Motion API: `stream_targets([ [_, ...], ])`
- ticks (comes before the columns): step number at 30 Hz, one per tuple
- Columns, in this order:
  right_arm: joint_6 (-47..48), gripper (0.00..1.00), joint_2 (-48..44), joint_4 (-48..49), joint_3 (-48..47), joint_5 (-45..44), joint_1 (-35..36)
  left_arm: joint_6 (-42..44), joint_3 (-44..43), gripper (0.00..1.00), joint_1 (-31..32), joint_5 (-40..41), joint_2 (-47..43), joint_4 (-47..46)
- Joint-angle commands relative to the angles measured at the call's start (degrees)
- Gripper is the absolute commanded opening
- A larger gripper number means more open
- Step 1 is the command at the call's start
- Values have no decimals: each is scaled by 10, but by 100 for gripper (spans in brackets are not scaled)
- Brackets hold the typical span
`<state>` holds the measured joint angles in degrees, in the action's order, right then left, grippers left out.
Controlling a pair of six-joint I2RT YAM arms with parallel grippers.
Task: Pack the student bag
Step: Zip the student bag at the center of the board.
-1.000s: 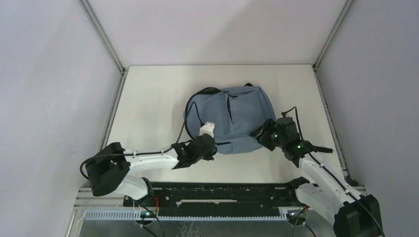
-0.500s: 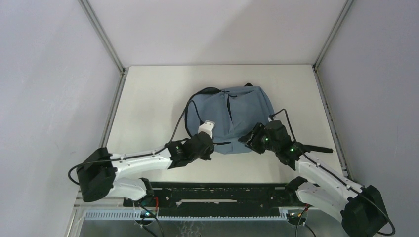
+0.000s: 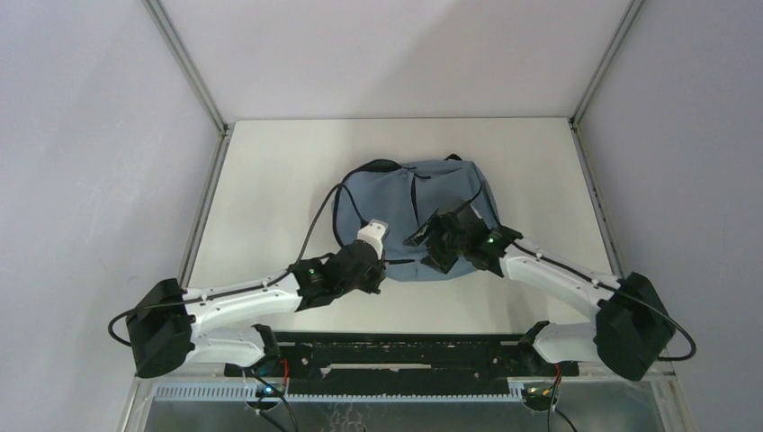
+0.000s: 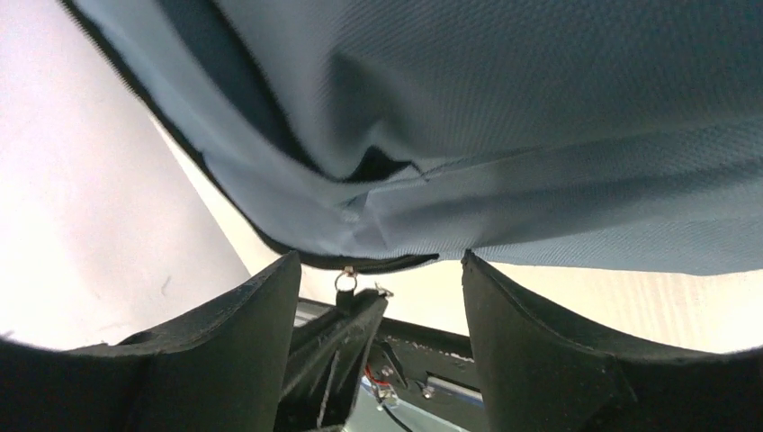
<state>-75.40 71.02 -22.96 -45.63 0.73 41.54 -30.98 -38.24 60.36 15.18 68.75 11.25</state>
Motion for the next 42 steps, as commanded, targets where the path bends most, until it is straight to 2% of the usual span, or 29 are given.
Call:
stream_targets([
  [1, -63, 74, 55, -9, -39, 21, 9, 5, 7, 0, -1, -49, 10, -31],
  [10, -101, 57, 137, -4, -64, 22, 12, -3, 28, 0, -1, -85, 3, -46],
  [12, -106, 44, 149, -7, -64, 23, 10, -1, 32, 0, -1, -85, -4, -42],
  [15, -104, 2, 160, -24, -61, 11, 1, 4, 34, 0, -1, -77, -10, -31],
  [16, -101, 0, 162, -25, -56, 10, -4, 6, 33, 0, -1, -70, -11, -25],
  [20, -77, 0, 150, -43, -27, 2, -32, 9, 32, 0, -1, -44, -21, 0],
  [26, 16, 0, 108, -97, 17, -59, -85, 13, 40, 0, -9, -13, -52, 29],
  [32, 118, 0, 39, -84, 76, -107, -149, 19, 49, 0, -44, -24, -60, 35],
  [37, 203, 0, -24, -96, 80, -165, -206, 34, 46, 0, -57, -27, -64, 47],
  [39, 252, 0, -44, -81, 80, -158, -238, 40, 47, 0, -65, -25, -69, 52],
  [42, 339, 0, -85, -35, 80, -98, -258, 46, 47, 0, -79, -31, -75, 52],
])
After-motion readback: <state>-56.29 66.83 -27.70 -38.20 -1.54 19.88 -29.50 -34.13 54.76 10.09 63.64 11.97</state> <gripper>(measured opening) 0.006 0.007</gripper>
